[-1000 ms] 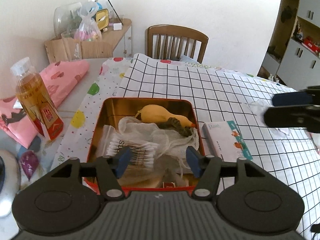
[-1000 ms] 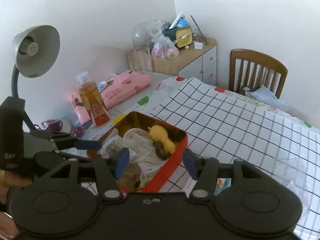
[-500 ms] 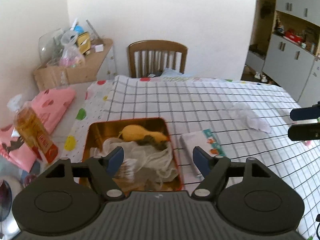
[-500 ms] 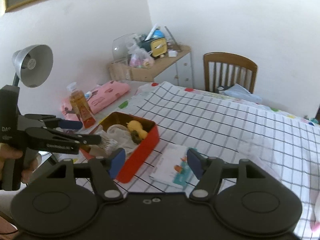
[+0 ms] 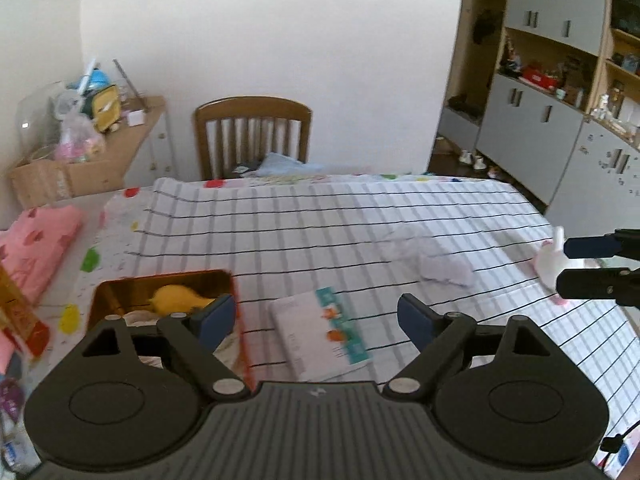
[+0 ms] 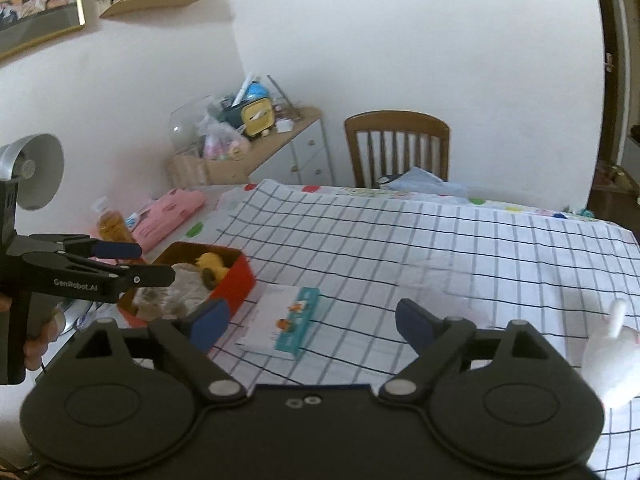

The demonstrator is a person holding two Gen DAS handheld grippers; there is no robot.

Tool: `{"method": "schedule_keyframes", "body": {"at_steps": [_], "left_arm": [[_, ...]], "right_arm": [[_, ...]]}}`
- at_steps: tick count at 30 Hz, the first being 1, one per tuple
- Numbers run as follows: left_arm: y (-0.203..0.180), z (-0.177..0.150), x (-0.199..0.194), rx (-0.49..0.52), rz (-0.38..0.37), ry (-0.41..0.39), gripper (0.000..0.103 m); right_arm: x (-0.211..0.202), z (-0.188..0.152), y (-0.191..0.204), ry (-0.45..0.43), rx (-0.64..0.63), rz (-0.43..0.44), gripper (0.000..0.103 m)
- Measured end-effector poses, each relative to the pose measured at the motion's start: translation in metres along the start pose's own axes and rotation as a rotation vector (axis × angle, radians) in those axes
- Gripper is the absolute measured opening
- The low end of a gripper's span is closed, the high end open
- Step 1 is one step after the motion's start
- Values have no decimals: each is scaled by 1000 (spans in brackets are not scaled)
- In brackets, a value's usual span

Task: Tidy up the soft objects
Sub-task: 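Move both tools away from the tin toward the white tissue sheet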

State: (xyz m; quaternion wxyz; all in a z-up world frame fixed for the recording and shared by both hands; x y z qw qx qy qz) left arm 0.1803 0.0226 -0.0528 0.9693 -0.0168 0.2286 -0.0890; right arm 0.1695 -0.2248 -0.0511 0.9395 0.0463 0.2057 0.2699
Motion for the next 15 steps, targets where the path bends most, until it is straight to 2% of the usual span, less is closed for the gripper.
{"method": "schedule_keyframes", "body": {"at_steps": [3,5,9,15], "left_arm": [[-17,4,11,0,-30,-1,93],[-28,8,20,6,-38,-13,101],[-49,14,37,4,-59,-31,101],[-72,17,75,0,-40,-17,101]], "right_arm": [[-4,-1,-16,-11,-3,-22,98],[-5,-3,-28,-8,2,-38,98],[-5,-5,-50,-3,16,-58,99],[10,-3,-82,12,-23,-99,100]]}}
Point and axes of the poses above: each gripper's, at about its wrist camera, not at the fingertips, and x roughly the way its jaws point, y to its left, z to its top, the point moved 8 cm from there along x, roughly the way its jaws point, and after that the axes turned 13 degrees about -y, right-handed, at the moved point
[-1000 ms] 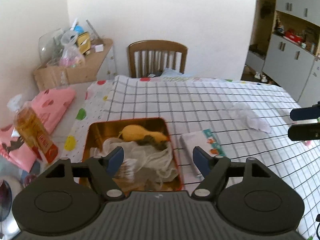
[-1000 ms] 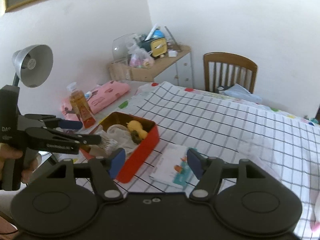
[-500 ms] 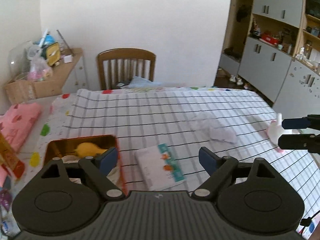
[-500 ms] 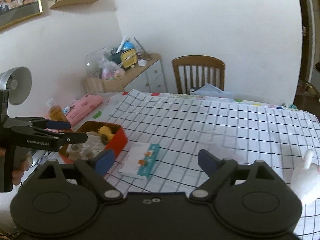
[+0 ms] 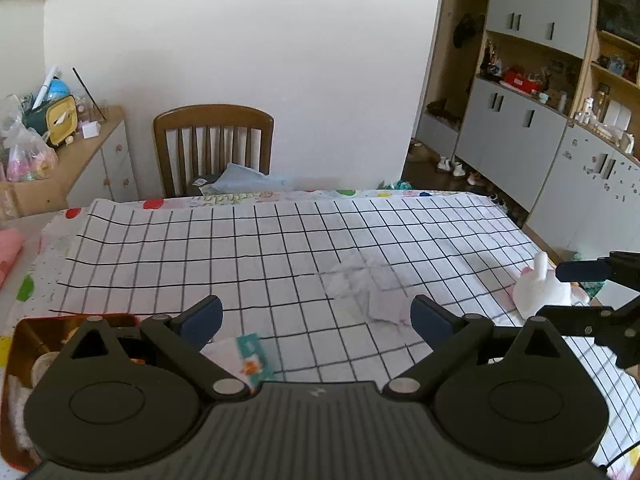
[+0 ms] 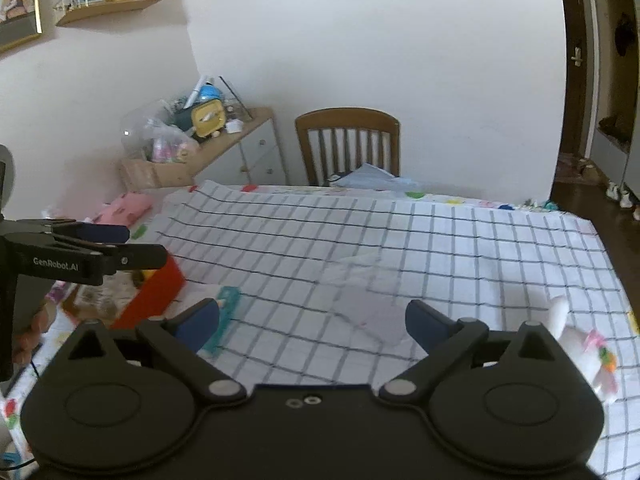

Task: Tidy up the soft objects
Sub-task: 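Move both tools away from the tin toward the white tissue sheet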

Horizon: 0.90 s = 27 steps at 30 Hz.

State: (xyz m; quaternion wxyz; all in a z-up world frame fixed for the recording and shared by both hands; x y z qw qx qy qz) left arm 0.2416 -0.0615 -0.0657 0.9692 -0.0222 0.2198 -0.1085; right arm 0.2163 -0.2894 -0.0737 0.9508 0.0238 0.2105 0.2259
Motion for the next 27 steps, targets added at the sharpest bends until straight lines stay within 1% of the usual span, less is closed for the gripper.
{"method": "schedule_keyframes", "body": {"at_steps": [3,5,8,12,16,19,22,25,27], "left_arm": [[-11,1,22,47,41,3,101],[-19,1,36,81,42,-3,101],[-28,1,56,109,45,13,101],[-35,0,83,88,40,38,101],[-39,-3,109,53,5,60,101],[-39,-6,126,34,-1,72,101],[-40,-13,142,46,-6,81,101],[-41,-21,156,72,-14,89,101],[-42,-28,166,93,-18,103,101]], "right_arm": [[12,-5,-11,22,-24,-4,100],[25,-10,-16,44,-46,3,100],[44,-17,-20,73,-82,15,100],[67,-26,-25,104,-101,34,99],[84,-32,-29,123,-124,46,99],[98,-36,-32,131,-131,47,97],[109,-38,-33,138,-135,57,96],[120,-43,-34,155,-135,66,93],[125,-47,-35,164,-142,73,92]]}}
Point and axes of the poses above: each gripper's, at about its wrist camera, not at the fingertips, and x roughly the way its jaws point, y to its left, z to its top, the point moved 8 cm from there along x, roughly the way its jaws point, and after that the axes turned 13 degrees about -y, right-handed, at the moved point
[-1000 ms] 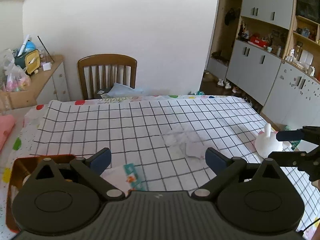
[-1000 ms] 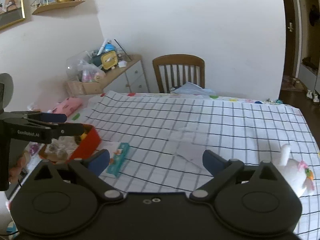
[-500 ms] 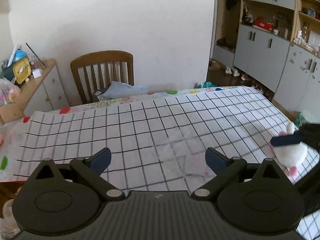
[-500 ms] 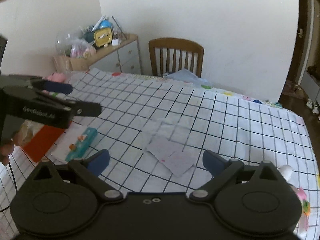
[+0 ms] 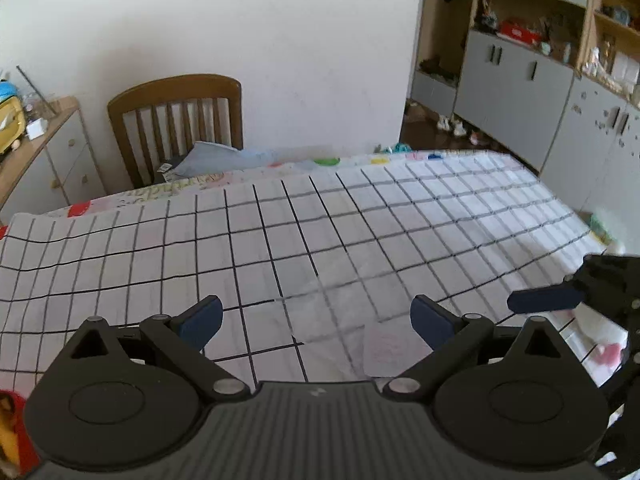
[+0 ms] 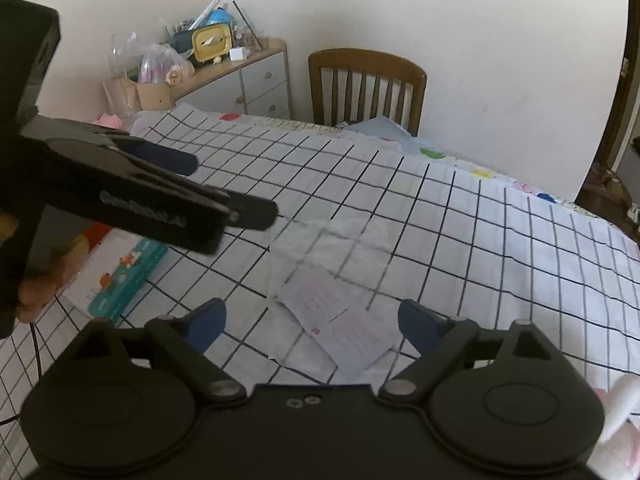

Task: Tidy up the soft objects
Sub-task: 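Move both tools away from the tin toward the white tissue sheet, then grasp the white tissue with the left gripper while the right grasps the printed paper slip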

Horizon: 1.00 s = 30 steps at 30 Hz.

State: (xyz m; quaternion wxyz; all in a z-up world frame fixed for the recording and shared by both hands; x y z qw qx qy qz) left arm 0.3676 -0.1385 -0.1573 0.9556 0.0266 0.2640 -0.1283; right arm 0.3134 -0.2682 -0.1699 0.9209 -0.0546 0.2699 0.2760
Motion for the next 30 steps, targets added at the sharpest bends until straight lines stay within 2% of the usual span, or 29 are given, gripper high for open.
{"method": "schedule_keyframes", "body": {"at_steps": [11,18,23,30], "left_arm": [[0,-20,55,-8,-16,70,101],[8,-28,74,-25,-6,92,101],[10,-36,85,-61,-14,122,101],[4,-41,92,-6,10,128,101]], "right_arm": [[32,-17,-10,56,-41,18,86],[46,-23,-12,76,-90,43,85],[55,-29,-12,99,-103,59,79],[60,-34,-12,98,-121,59,77]]}}
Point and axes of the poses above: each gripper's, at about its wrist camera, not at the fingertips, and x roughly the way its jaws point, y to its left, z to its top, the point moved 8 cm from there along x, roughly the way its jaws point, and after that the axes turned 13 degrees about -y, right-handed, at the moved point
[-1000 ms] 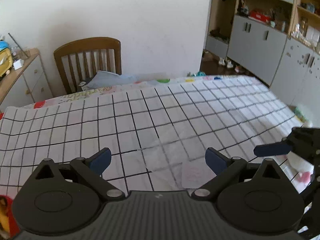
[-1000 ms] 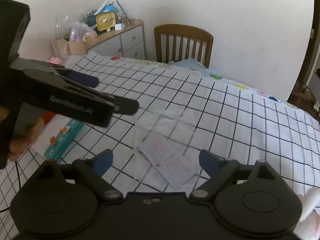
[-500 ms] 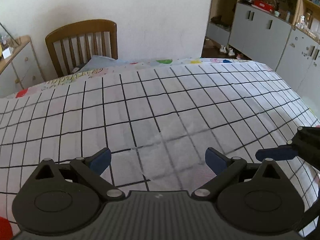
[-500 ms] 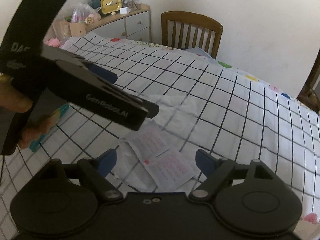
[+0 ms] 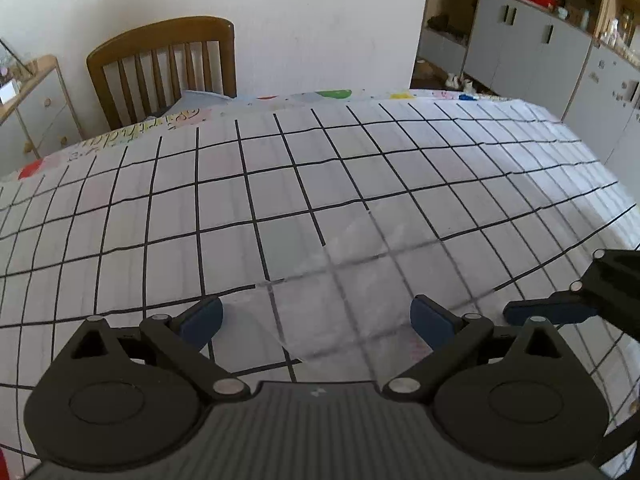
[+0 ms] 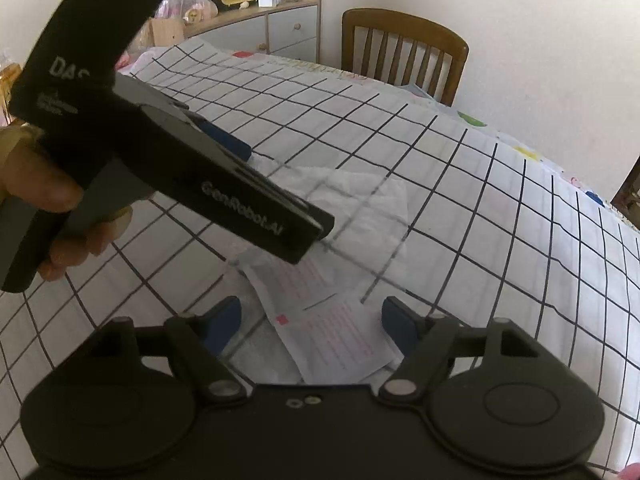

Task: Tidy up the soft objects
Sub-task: 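Grasp the white tissue with the left gripper while the right grasps the printed paper slip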

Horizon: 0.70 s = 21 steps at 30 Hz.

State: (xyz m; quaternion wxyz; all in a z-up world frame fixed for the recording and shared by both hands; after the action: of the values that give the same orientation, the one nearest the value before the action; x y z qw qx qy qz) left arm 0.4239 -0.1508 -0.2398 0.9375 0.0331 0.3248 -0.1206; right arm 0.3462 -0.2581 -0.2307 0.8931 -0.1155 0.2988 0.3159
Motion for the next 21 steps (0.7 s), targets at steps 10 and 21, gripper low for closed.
{"method": "schedule_keyframes", "body": {"at_steps": [10,21], "left_arm": [[-22,2,-4,61,-27,-32,71],[-25,8,-9,15,-81,-51,10]], "right_arm": [[-4,-2,2,-25,5,-5,74],[-12,0,12,-37,-11,-15,32]]}}
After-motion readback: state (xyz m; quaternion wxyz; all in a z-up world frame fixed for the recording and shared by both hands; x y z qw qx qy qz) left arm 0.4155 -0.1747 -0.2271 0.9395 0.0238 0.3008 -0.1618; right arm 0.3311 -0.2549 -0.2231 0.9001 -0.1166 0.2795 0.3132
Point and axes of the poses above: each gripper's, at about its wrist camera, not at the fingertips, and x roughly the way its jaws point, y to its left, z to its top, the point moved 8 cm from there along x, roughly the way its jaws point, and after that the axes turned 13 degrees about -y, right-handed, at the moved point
